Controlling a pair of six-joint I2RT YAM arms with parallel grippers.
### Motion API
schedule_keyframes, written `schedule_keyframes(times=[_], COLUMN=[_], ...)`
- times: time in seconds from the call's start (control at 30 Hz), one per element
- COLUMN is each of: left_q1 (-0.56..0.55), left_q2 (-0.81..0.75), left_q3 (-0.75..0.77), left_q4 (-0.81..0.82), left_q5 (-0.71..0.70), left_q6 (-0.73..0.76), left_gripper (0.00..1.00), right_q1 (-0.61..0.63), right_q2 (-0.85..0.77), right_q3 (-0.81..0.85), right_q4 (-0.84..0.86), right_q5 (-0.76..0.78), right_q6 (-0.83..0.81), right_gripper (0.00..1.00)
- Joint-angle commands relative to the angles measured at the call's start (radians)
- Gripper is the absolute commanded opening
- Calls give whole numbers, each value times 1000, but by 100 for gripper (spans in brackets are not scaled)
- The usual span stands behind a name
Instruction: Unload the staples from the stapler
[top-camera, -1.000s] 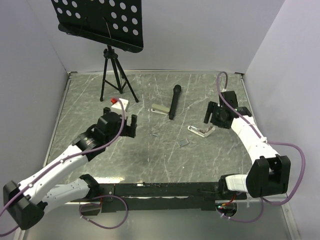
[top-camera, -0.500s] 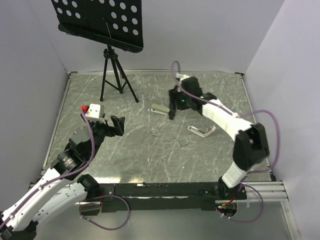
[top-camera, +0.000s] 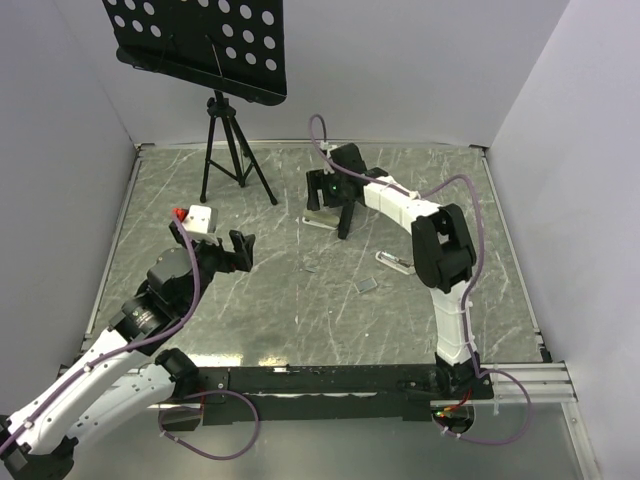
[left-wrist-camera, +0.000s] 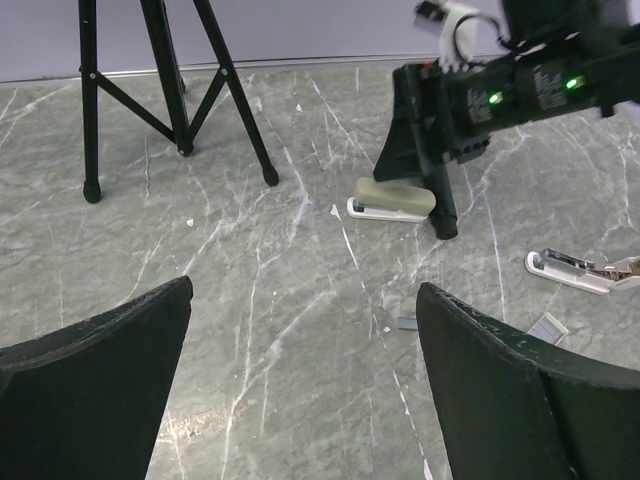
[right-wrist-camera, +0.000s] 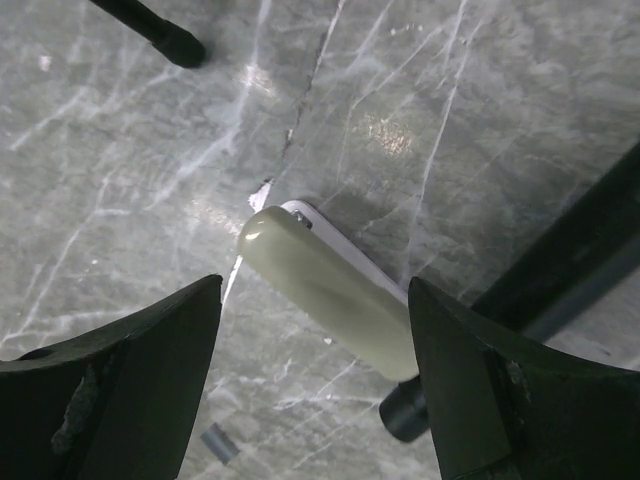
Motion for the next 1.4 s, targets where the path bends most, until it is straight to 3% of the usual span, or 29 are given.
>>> schedule_keyframes(times=[0.0, 0.23, 0.6, 0.7, 1.0, 1.1, 1.27, 1.37], left_q1=[3, 3, 4, 3, 4, 4, 3, 10], left_q2=[-17, -12, 12, 26, 0, -8, -14, 3], left_q3=[10, 13, 16, 27, 13, 5, 7, 39], left_q4=[26, 18, 6, -9, 6, 18, 23, 9], left_q5=[14, 6, 2, 3, 43, 63, 71, 100], left_q6=[14, 20, 33, 37, 53, 47, 6, -110], left_gripper=[97, 97, 98, 98, 99, 98, 96, 95], right_q1=[-6, 18, 68, 75, 92, 94, 92, 97], right_q2=[43, 77, 54, 51, -136, -224, -401, -532], right_q3=[73, 56, -4, -19, -157, -209, -343, -464], right_q4=[-13, -33, -3, 8, 119, 146, 185, 223], right_q5=[-20, -23, 125, 144, 179, 166, 78, -7], right_q6=[12, 14, -3, 6, 17, 21, 26, 12], right_gripper=[82, 82, 67, 60, 14, 5, 0, 0])
